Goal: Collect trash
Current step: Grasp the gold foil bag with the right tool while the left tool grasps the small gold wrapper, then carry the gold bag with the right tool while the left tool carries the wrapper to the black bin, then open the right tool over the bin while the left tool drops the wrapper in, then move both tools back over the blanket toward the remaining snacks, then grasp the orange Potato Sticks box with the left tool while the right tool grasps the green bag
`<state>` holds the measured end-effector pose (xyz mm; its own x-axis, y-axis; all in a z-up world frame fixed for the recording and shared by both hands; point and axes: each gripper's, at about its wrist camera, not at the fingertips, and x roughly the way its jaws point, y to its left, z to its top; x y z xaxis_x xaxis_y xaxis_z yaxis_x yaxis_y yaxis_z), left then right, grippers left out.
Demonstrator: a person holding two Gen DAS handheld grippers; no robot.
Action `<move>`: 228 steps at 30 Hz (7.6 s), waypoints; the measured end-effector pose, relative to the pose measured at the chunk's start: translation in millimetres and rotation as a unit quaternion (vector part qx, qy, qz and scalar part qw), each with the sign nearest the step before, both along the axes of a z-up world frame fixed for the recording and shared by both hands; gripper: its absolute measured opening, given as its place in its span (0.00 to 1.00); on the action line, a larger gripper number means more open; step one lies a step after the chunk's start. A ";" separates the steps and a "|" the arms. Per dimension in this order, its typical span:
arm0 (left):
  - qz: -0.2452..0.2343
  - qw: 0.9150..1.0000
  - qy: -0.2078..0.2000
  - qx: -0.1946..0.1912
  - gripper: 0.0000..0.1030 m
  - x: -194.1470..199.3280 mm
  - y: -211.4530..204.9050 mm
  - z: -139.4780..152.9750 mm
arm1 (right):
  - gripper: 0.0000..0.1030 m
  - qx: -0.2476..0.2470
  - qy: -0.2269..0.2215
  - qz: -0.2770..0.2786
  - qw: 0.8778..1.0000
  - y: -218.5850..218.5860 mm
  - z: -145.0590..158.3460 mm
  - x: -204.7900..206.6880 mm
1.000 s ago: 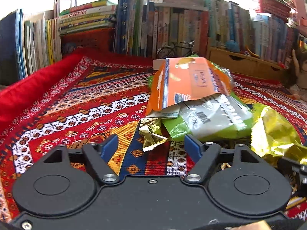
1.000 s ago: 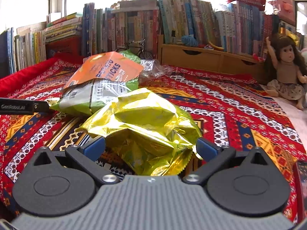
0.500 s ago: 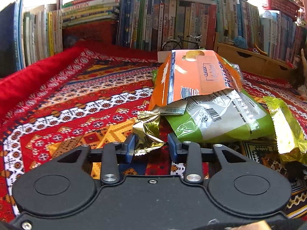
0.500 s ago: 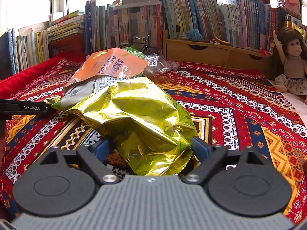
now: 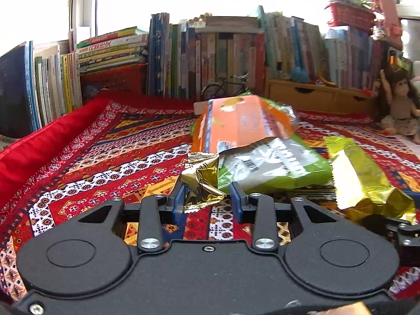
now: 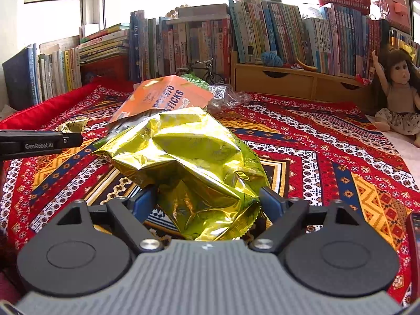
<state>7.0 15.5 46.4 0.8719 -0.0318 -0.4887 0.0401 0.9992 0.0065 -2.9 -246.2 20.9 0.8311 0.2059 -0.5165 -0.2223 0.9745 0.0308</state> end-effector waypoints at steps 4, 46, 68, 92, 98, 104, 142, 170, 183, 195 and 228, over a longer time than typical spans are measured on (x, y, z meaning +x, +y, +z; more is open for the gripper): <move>-0.016 1.000 -0.004 -0.004 0.33 -21.1 1.0 9.1 | 0.82 0.007 0.000 0.006 1.000 -3.7 5.6 -11.6; -0.117 0.967 0.227 0.020 0.33 -231.3 -1.3 -126.7 | 0.81 -0.109 0.107 0.234 0.960 33.1 -57.7 -191.4; -0.202 0.850 0.467 0.138 0.34 -231.2 -17.7 -314.8 | 0.81 -0.180 0.335 0.303 0.874 58.9 -221.1 -172.5; -0.174 0.808 0.546 0.138 0.48 -203.6 -28.5 -363.9 | 0.87 -0.140 0.397 0.337 0.842 71.1 -289.5 -144.4; -0.173 0.810 0.542 0.141 0.56 -200.5 -29.6 -362.3 | 0.97 -0.132 0.410 0.336 0.838 72.2 -299.4 -142.2; -0.175 0.817 0.530 0.143 0.62 -196.1 -30.5 -356.9 | 1.00 -0.122 0.409 0.342 0.837 76.7 -299.9 -147.4; -0.144 0.938 0.301 0.093 0.77 -223.5 -37.8 -160.1 | 1.00 0.009 0.118 0.186 0.975 -9.3 -93.1 -200.6; -0.131 0.981 0.127 0.063 0.81 -217.2 -45.2 -40.6 | 0.99 0.011 -0.009 0.064 0.998 -30.8 -4.6 -196.8; -0.115 0.993 0.024 0.032 0.85 -121.9 -35.8 42.2 | 0.99 -0.013 -0.044 0.040 0.998 -32.4 44.7 -119.4; -0.023 0.999 0.034 0.013 0.85 56.8 -12.3 32.1 | 0.99 0.016 0.008 0.041 0.999 -18.4 35.0 31.2; -0.014 0.976 0.123 -0.177 0.94 197.2 14.7 -30.4 | 0.56 0.026 0.040 0.086 0.995 51.1 -3.2 118.0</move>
<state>204.2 30.2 16.0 0.7260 -0.2576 -0.6377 0.0234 0.9359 -0.3515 115.0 -195.1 17.7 0.7385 0.3694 -0.5641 -0.3805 0.9190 0.1036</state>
